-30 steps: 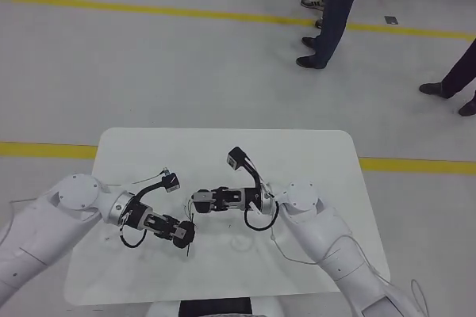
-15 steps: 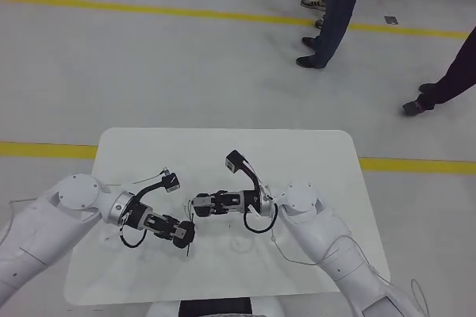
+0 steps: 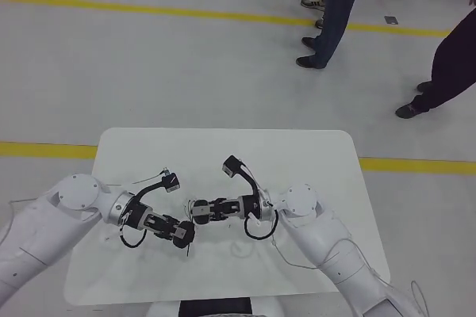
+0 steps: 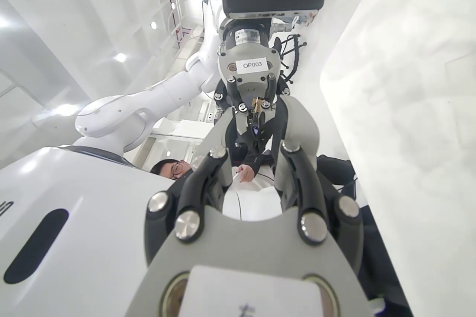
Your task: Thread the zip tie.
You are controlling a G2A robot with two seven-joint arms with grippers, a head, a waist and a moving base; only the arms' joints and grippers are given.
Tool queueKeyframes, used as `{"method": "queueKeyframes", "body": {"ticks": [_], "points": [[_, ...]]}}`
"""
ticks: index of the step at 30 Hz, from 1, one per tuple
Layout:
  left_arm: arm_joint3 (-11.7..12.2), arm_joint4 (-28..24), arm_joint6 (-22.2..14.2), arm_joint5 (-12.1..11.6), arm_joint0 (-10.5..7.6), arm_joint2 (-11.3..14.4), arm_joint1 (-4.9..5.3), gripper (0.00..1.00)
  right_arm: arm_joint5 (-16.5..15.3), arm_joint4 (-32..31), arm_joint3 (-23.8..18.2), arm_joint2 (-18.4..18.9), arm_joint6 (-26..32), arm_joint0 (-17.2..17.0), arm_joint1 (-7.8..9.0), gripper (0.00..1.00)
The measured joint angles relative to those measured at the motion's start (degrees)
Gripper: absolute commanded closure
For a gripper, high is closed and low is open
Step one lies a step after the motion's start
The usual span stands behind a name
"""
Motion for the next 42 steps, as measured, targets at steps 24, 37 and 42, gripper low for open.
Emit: {"method": "queueKeyframes", "body": {"ticks": [24, 37, 42], "points": [[0.00, 0.00, 0.00, 0.00, 0.00, 0.00, 0.00, 1.00, -0.13, -0.57, -0.33, -1.24, 0.25, 0.58, 0.31, 0.99], [0.00, 0.00, 0.00, 0.00, 0.00, 0.00, 0.00, 1.00, -0.26, 0.23, -0.33, -1.33, 0.02, 0.74, 0.48, 0.82], [0.00, 0.00, 0.00, 0.00, 0.00, 0.00, 0.00, 1.00, -0.27, 0.49, -0.28, -1.40, 0.00, 0.79, 0.53, 0.90]]}}
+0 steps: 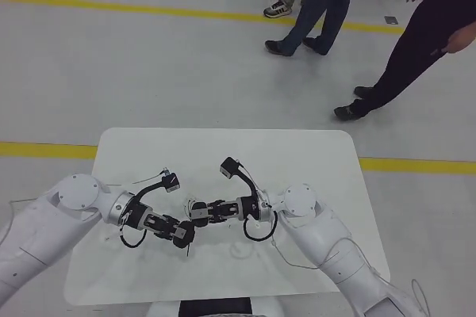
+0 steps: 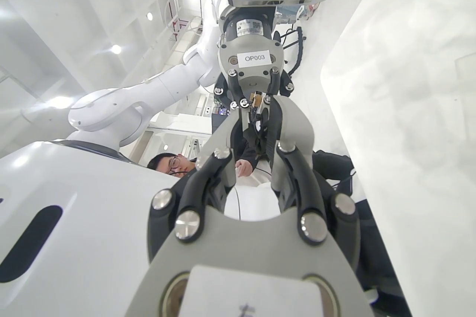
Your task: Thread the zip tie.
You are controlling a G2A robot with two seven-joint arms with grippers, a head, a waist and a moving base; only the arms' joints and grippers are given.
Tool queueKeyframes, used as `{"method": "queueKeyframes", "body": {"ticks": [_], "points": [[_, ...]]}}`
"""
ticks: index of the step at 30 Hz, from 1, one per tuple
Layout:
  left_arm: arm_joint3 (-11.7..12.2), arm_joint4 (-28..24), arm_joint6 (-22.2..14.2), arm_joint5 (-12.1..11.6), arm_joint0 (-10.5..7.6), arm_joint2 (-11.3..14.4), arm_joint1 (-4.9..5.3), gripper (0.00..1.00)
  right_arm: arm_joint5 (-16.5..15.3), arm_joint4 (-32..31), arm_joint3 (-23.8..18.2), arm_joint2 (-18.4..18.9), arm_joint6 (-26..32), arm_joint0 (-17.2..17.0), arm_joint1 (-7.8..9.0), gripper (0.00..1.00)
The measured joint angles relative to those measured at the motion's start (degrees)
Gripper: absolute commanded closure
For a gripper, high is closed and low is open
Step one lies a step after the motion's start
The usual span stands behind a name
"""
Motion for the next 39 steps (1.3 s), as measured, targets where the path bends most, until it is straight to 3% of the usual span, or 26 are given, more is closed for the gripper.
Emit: {"method": "queueKeyframes", "body": {"ticks": [3, 20, 21, 22, 23, 39], "points": [[0.00, 0.00, 0.00, 0.00, 0.00, 0.00, 0.00, 1.00, 0.02, 0.03, -0.02, -0.04, -0.10, 0.03, 0.04, 1.00], [0.00, 0.00, 0.00, 0.00, 0.00, 0.00, 0.00, 1.00, 0.30, -0.23, -0.47, -0.11, -0.90, -0.20, 0.31, 1.00], [0.00, 0.00, 0.00, 0.00, 0.00, 0.00, 0.00, 0.82, 0.30, -0.20, -0.51, -0.08, -0.93, -0.22, 0.33, 1.00], [0.00, 0.00, 0.00, 0.00, 0.00, 0.00, 0.00, 0.07, 0.29, -0.16, -0.54, -0.05, -0.96, -0.26, 0.35, 1.00], [0.00, 0.00, 0.00, 0.00, 0.00, 0.00, 0.00, 0.00, 0.28, -0.12, -0.56, -0.03, -0.99, -0.29, 0.37, 1.00], [0.00, 0.00, 0.00, 0.00, 0.00, 0.00, 0.00, 0.00, 1.10, 0.70, 0.00, 0.60, -2.26, -0.66, 0.66, 1.00]]}}
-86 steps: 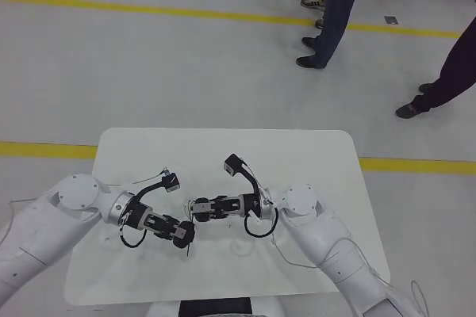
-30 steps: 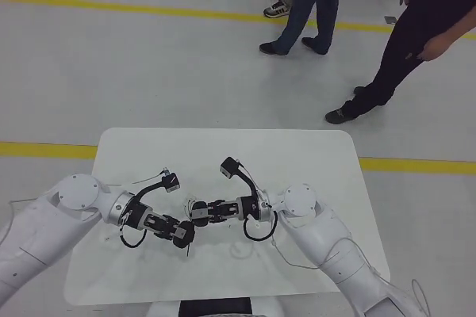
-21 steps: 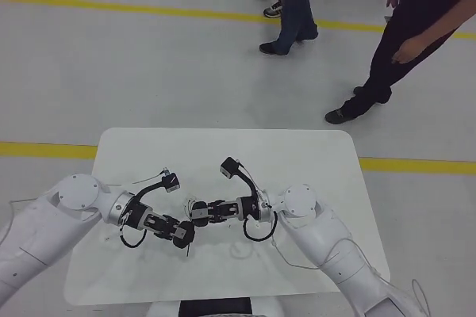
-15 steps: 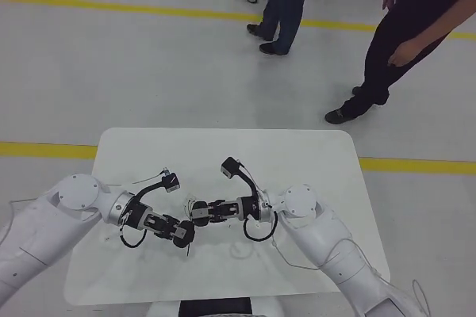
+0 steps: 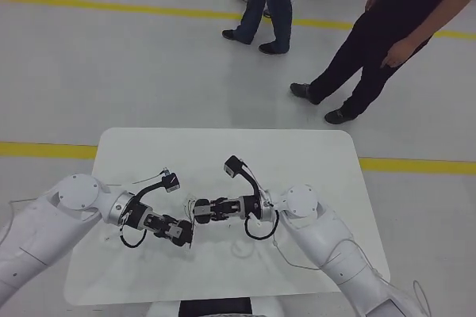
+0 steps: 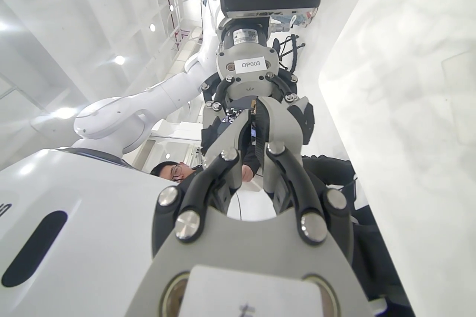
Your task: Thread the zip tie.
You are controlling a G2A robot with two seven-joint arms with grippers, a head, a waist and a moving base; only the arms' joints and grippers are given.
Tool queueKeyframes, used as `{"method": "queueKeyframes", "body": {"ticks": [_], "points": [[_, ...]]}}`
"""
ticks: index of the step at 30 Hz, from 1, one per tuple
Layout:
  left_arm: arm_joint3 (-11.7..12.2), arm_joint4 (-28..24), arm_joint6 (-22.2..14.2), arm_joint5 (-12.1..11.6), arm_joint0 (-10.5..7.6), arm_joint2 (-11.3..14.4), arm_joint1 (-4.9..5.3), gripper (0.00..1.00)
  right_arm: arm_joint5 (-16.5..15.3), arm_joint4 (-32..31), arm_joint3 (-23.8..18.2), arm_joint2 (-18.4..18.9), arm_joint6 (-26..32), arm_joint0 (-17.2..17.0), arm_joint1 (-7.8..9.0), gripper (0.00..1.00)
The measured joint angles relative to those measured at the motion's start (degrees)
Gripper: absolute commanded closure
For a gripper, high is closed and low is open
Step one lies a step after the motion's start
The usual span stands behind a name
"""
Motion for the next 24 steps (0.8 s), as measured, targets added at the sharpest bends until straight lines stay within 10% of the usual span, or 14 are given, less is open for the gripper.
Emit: {"method": "queueKeyframes", "body": {"ticks": [12, 18, 24], "points": [[-0.10, 0.44, 0.51, 0.07, 0.07, 0.10, -0.03, 0.00, 5.91, -5.06, 0.89, 0.89, -6.53, 1.91, 0.09, 1.00], [-0.40, 4.35, 8.25, 0.00, 1.70, -0.30, -0.17, 0.00, 5.32, -2.86, 0.28, 1.18, -11.18, 0.16, -0.18, 1.00], [-3.52, 7.15, 16.21, 0.00, 6.46, -5.87, -0.16, 0.00, 5.19, -0.94, -1.42, 2.06, -17.58, -3.37, -0.25, 1.00]]}}
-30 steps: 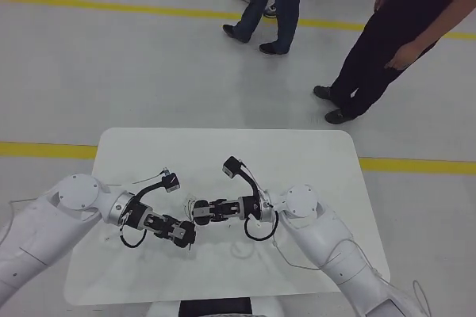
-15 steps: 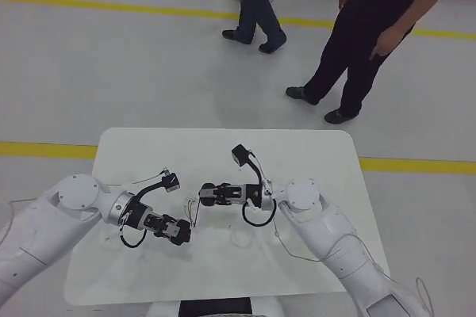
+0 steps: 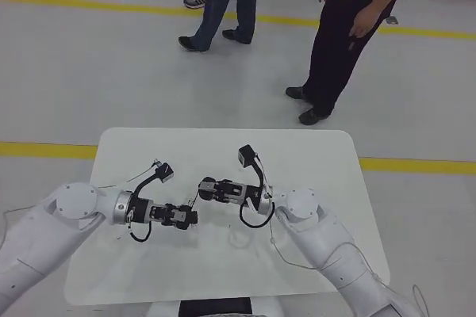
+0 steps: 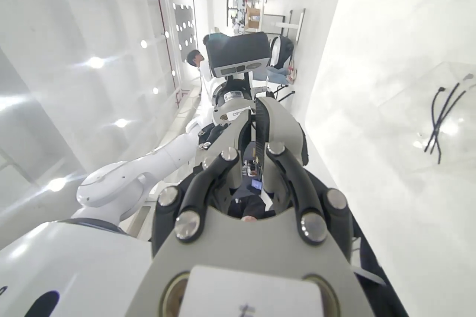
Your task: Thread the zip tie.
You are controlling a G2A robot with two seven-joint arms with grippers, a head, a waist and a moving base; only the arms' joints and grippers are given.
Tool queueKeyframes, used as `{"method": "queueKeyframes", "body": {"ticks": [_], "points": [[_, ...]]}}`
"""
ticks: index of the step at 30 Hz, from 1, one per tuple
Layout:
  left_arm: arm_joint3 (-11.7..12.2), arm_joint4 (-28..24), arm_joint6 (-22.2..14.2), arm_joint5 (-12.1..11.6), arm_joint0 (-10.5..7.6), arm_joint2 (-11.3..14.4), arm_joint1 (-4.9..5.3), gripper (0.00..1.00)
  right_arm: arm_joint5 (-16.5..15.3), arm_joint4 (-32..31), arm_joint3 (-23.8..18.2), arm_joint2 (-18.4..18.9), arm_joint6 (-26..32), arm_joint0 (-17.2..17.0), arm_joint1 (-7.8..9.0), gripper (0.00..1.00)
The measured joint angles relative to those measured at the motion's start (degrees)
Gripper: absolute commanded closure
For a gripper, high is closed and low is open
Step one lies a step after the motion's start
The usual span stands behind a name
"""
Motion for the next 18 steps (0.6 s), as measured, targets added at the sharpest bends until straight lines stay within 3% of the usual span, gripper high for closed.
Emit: {"method": "queueKeyframes", "body": {"ticks": [5, 9, 13, 18], "points": [[-2.66, 2.33, 5.38, 0.00, 4.77, -5.43, -0.78, 0.00, -0.78, 4.20, -1.90, 1.50, -5.58, -4.04, -0.05, 1.00], [-3.02, 1.91, 7.93, 0.00, 7.57, -7.57, -2.35, 0.00, -1.47, 5.62, -2.92, 1.99, -9.08, -6.30, -0.17, 1.00], [-0.88, 1.37, 9.47, 0.00, 8.33, -8.67, -4.05, 0.00, -2.47, 6.18, -2.81, 1.85, -10.75, -7.12, -0.36, 1.00], [-0.89, 1.50, 9.46, 0.00, 8.31, -8.66, -4.07, 0.00, -2.43, 6.16, -2.81, 1.85, -10.68, -7.08, -0.35, 1.00]]}}
